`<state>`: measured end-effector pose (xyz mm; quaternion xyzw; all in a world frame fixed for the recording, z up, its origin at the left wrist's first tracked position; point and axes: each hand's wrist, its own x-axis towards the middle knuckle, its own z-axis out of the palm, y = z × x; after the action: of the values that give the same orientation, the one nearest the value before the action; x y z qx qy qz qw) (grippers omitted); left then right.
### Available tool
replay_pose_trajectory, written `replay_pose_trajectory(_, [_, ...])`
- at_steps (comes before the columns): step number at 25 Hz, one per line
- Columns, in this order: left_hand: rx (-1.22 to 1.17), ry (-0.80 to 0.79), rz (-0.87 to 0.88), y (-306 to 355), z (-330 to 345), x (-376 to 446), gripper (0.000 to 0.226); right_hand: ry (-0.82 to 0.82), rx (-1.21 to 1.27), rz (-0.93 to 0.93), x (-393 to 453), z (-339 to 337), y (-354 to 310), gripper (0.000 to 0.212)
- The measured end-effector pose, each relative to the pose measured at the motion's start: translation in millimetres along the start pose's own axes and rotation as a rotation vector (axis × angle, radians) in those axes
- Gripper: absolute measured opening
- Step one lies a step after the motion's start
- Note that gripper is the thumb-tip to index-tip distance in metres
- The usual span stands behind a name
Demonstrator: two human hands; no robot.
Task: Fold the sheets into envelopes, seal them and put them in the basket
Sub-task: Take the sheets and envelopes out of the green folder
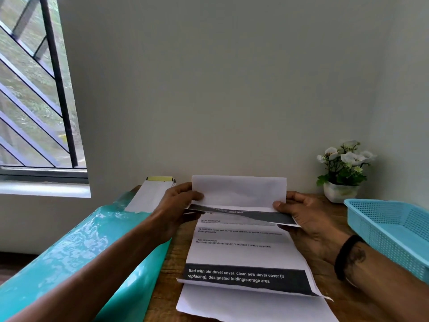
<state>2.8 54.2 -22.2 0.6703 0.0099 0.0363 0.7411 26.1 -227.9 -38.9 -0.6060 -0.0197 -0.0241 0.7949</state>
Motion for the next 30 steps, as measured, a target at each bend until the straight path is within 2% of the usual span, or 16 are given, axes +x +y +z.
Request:
replay_pose_trajectory(5, [-0.138,0.047,-0.004,0,0,-3,0.014,-0.035,0.035,-0.001,-3,-2,0,0.018])
replay_pose_trajectory(10, [-0.285,0.077,0.014,-3,-4,3,0.027,0.0,0.1,0.002,-3,-2,-2,0.016])
replay_pose_trajectory(12, [-0.261,0.079,0.027,-3,-5,7,0.034,-0.005,0.158,0.028,-4,-2,-3,0.02])
replay_pose_trajectory(15, [-0.037,0.056,0.129,-8,-7,9,0.03,0.006,0.287,0.014,-6,-2,-7,0.019])
replay_pose_trajectory(17, [0.016,0.038,0.173,-8,-6,6,0.044,0.01,0.231,-0.033,-7,-2,-10,0.011])
replay_pose_trajectory(18, [-0.039,0.031,0.166,-6,-5,5,0.053,-0.009,0.18,-0.061,-8,-1,-11,0.017])
replay_pose_trajectory(20, [-0.203,0.006,0.12,-1,-2,3,0.062,-0.055,0.066,-0.106,-9,-1,-7,0.049])
replay_pose_trajectory(21, [-0.196,-0.002,0.143,1,1,0,0.064,-0.048,-0.001,-0.146,-11,0,-5,0.053])
replay_pose_trajectory(22, [-0.063,0.016,0.237,2,3,-2,0.063,-0.016,-0.09,-0.231,-14,1,-5,0.049])
replay_pose_trajectory(23, [0.174,0.066,0.388,1,3,-2,0.058,0.039,-0.203,-0.355,-16,2,-6,0.038])
replay_pose_trajectory(25, [0.688,0.186,0.757,-3,1,-3,0.042,0.083,-0.412,-0.619,-21,5,-10,0.02])
replay_pose_trajectory(26, [0.864,0.196,0.922,-4,1,-3,0.033,0.061,-0.477,-0.72,-25,7,-12,0.016])
replay_pose_trajectory(28, [1.068,0.15,1.172,-9,6,-3,0.023,-0.014,-0.544,-0.85,-32,13,-12,0.016])
replay_pose_trajectory(30, [1.134,0.126,1.3,-14,13,-4,0.021,-0.08,-0.646,-0.913,-39,19,-10,0.016])
